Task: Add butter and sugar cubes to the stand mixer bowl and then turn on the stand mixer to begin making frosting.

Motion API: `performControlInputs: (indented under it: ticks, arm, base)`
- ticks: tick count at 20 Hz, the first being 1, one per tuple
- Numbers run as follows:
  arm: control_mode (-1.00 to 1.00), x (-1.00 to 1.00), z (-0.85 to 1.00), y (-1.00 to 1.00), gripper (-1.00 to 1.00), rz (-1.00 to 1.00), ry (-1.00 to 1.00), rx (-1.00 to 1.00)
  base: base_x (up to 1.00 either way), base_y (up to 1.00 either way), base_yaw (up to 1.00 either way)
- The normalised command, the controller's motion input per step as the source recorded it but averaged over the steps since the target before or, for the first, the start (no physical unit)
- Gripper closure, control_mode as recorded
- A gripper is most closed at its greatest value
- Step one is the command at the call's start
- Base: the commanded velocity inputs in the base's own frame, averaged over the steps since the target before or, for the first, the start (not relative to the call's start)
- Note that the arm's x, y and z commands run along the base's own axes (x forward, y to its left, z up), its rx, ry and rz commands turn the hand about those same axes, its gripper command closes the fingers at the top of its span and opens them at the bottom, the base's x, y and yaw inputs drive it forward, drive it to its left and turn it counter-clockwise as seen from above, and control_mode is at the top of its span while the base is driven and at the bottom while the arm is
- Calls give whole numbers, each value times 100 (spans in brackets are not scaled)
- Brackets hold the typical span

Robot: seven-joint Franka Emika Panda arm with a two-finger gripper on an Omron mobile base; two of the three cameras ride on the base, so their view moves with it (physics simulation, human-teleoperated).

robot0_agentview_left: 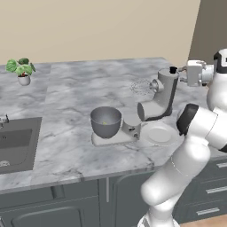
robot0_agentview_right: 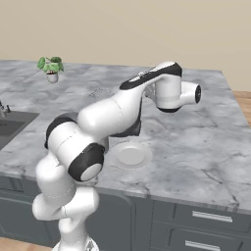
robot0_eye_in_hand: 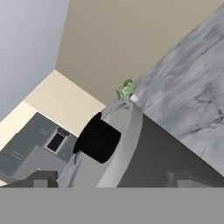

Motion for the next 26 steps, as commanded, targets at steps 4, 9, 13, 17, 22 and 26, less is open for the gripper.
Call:
performControlInputs:
  ticks: [4, 9, 13, 17, 22, 26]
  arm:
    - [-100, 0, -31, 25, -100, 0, 0, 0]
    - [-100, 0, -31, 54, -100, 2, 0, 0]
    - [-100, 0, -15, 89, -100, 5, 0, 0]
    - [-100, 0, -16, 100, -100, 7, 0, 0]
    - [-100, -11, -36, 100, -100, 7, 0, -2]
    - [-100, -26, -53, 100, -100, 6, 0, -7]
  base:
    - [0, 0, 0]
    - [0, 0, 0]
    - [0, 0, 0]
    - [0, 0, 0]
    - [0, 0, 0]
    - [0, 0, 0]
